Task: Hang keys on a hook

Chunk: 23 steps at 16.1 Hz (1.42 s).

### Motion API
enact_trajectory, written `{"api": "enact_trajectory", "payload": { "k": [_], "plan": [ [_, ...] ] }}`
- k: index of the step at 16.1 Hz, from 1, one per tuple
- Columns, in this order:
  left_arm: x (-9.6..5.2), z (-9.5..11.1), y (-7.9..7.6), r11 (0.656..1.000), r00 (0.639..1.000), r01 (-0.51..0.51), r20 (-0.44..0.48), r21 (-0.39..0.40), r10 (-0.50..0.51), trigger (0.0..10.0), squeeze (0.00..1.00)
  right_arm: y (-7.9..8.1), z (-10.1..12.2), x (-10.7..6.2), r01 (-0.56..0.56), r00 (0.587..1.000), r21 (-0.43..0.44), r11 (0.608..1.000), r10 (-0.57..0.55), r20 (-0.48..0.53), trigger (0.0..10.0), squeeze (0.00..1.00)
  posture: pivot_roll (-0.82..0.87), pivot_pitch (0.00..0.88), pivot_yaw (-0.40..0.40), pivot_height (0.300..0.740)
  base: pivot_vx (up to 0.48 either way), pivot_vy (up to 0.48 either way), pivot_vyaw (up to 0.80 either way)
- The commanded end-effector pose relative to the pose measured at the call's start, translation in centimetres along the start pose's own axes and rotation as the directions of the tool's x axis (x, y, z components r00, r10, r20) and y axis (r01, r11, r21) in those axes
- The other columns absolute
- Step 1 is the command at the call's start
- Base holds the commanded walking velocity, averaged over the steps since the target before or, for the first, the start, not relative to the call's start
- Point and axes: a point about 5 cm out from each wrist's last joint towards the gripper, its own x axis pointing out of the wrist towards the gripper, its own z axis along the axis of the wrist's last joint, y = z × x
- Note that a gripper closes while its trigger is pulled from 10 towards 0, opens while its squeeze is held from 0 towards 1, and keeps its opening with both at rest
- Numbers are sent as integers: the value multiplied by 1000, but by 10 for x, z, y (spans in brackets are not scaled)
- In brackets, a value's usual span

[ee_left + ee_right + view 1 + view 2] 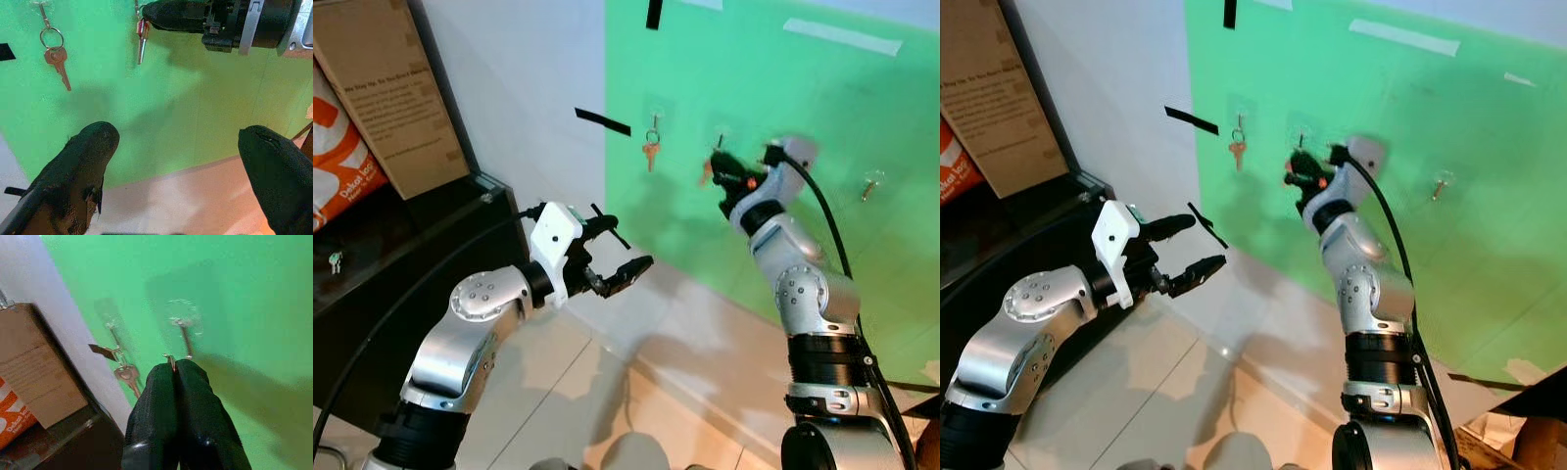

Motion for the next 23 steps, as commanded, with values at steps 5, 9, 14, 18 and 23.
{"api": "enact_trajectory", "payload": {
  "k": [5, 9, 14, 18, 23],
  "plan": [
    [2, 4, 1, 1000, 1000, 16, -1, 20, -16, 10000, 0, 3, 10, 1, -15, 999, -27, 1000, 15, 29, 10000, 0, 9, 0, -7, 740, 0, 0, 0],
    [2, 5, 1, 1000, 1000, 16, 0, 22, -16, 10000, 0, 1, 14, 5, 33, 998, -4, 999, -33, 49, 10000, 0, 8, 0, -4, 740, 0, 0, 0],
    [2, 5, 1, 1000, 1000, 19, -5, 25, -19, 10000, 0, 9, 18, 7, -21, 997, -2, 1000, 21, 70, 10000, 0, 11, 0, -2, 740, 0, 0, 0],
    [2, 5, 0, 1000, 1000, 17, -5, 24, -17, 10000, 0, 4, 13, 11, 37, 999, -22, 999, -36, 24, 10000, 0, 13, 0, -5, 740, 0, 0, 0],
    [3, 4, 0, 1000, 1000, 17, -5, 20, -17, 10000, 0, -6, 3, 8, 94, 994, -78, 992, -98, -44, 10000, 0, 10, 0, -7, 740, 0, 0, 0]
  ]
}}
